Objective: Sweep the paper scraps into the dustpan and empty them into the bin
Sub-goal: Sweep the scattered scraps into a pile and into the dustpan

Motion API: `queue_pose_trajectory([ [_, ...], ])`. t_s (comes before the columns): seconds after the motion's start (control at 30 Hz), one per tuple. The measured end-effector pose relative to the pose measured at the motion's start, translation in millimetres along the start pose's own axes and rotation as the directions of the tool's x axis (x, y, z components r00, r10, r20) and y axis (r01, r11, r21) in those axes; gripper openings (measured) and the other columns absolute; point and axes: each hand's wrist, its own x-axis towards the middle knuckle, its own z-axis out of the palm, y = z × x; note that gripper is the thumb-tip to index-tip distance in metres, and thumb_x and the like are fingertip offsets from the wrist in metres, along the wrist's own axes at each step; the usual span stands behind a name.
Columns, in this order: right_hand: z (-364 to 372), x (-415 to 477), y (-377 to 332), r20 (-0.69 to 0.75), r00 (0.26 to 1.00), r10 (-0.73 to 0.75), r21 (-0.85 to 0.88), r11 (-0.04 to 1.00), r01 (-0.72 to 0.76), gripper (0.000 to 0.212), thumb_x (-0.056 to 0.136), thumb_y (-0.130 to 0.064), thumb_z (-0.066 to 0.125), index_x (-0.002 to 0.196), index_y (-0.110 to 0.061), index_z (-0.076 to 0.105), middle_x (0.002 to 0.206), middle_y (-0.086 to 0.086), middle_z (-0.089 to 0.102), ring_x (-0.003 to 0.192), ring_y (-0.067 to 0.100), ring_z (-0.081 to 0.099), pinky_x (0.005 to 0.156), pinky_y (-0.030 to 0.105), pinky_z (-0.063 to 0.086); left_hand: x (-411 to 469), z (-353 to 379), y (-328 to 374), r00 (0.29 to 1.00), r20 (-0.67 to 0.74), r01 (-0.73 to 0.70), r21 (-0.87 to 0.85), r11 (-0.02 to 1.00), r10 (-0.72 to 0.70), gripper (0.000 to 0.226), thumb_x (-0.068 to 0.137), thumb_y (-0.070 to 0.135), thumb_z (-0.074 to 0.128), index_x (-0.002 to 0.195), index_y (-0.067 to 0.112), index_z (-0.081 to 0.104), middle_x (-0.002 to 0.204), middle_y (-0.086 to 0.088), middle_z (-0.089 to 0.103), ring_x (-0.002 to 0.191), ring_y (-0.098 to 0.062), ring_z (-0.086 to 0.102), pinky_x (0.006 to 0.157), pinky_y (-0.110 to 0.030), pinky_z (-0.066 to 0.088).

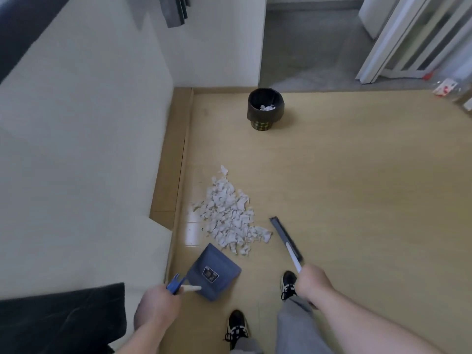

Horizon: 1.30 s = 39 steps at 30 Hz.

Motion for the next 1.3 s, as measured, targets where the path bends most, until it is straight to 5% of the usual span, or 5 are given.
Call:
queue_pose_trajectory([
  [0.2,29.2,-27.8,-18.5,0.117,0.989,-0.088,-0.145,0.984,0.104,0.012,0.097,-0.014,0.046,0.106,-0.012,0.054,0.123,0.010,0.063,0.115,0.026,0.063,0.085,0.029,0.050,8.9,-0.7,-12.0,0.996,0.029,-0.085,0.053,0.995,0.083,0.033,0.100,0.050,0.050,0.110,0.027,0.070,0.092,-0.001,0.069,0.074,-0.017,0.061,0.069,-0.027,0.051],
  [0.53,35.1,-60.6,-29.3,0.161,0.977,-0.142,-0.344,0.919,0.191,0.025,0.100,-0.017,0.045,0.120,-0.005,0.053,0.106,0.005,0.056,0.097,0.021,0.062,0.057,0.026,0.036,12.1,-3.1,9.0,0.998,0.047,-0.044,0.009,0.999,0.043,0.033,0.094,0.046,0.056,0.073,0.021,0.063,0.072,0.000,0.065,0.064,-0.017,0.064,0.058,-0.025,0.051],
  [0.73,-1.2,-101.3,-46.2,0.247,0.961,-0.128,-0.440,0.868,0.229,0.034,0.100,-0.018,0.046,0.070,-0.012,0.030,0.084,0.000,0.044,0.093,0.023,0.058,0.076,0.031,0.043,20.2,-4.7,4.3,0.997,0.030,-0.073,0.030,0.997,0.072,0.036,0.094,0.049,0.056,0.075,0.019,0.064,0.071,0.000,0.066,0.064,-0.016,0.064,0.060,-0.028,0.055],
  [1.0,-28.2,-130.5,-51.5,0.104,0.973,-0.206,-0.353,0.907,0.230,0.010,0.094,-0.017,0.049,0.085,-0.021,0.053,0.081,-0.005,0.048,0.065,0.015,0.048,0.050,0.026,0.033,19.7,-2.1,-2.6,0.996,-0.006,-0.088,0.063,0.994,0.088,0.038,0.094,0.052,0.053,0.080,0.020,0.067,0.069,0.003,0.064,0.061,-0.013,0.062,0.054,-0.026,0.052],
  [1.3,26.6,-81.2,-85.5,0.062,0.966,-0.249,-0.485,0.839,0.247,0.042,0.099,-0.003,0.038,0.136,-0.013,0.054,0.119,0.003,0.059,0.105,0.024,0.064,0.072,0.032,0.049,16.6,0.0,-9.2,0.998,0.026,-0.065,0.030,0.997,0.064,0.035,0.092,0.052,0.057,0.075,0.022,0.064,0.070,0.001,0.066,0.063,-0.019,0.066,0.062,-0.030,0.059],
])
